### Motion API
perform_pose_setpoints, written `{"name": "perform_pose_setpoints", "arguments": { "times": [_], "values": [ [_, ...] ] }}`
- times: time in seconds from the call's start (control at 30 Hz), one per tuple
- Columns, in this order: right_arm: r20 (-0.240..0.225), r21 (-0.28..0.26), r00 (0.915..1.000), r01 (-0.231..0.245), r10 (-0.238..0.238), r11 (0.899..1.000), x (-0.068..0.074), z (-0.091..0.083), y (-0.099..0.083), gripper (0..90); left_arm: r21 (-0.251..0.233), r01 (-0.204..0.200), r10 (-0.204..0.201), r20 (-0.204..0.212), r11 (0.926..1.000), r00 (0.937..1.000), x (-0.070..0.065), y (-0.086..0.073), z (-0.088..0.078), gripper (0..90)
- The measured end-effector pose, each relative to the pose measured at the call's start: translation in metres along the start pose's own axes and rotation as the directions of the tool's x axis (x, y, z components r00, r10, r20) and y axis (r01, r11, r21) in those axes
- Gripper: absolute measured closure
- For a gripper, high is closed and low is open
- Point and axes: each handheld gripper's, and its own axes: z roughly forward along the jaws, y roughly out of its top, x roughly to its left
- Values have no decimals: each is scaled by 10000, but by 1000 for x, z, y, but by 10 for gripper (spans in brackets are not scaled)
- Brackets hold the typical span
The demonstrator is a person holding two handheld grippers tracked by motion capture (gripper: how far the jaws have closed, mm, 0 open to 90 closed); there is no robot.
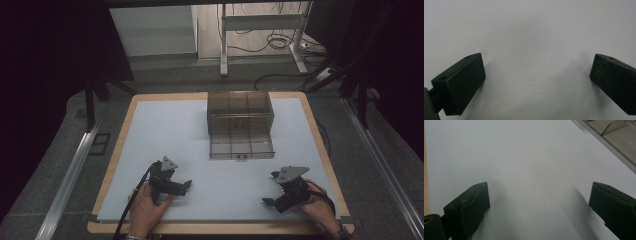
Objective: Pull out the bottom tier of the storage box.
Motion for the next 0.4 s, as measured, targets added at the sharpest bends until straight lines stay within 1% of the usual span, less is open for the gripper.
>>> {"name": "perform_pose_setpoints", "arguments": {
  "times": [0.1,0.4],
  "values": [
    [-99,-19,9997,-216,216,9998,-2,1,-2,29,2,5,-5,-2,10000,10000,0,0,0,0],
    [-144,21,9995,-281,281,9996,-2,2,-2,25,1,-6,6,-11,10000,10000,0,0,0,0]
  ]
}}
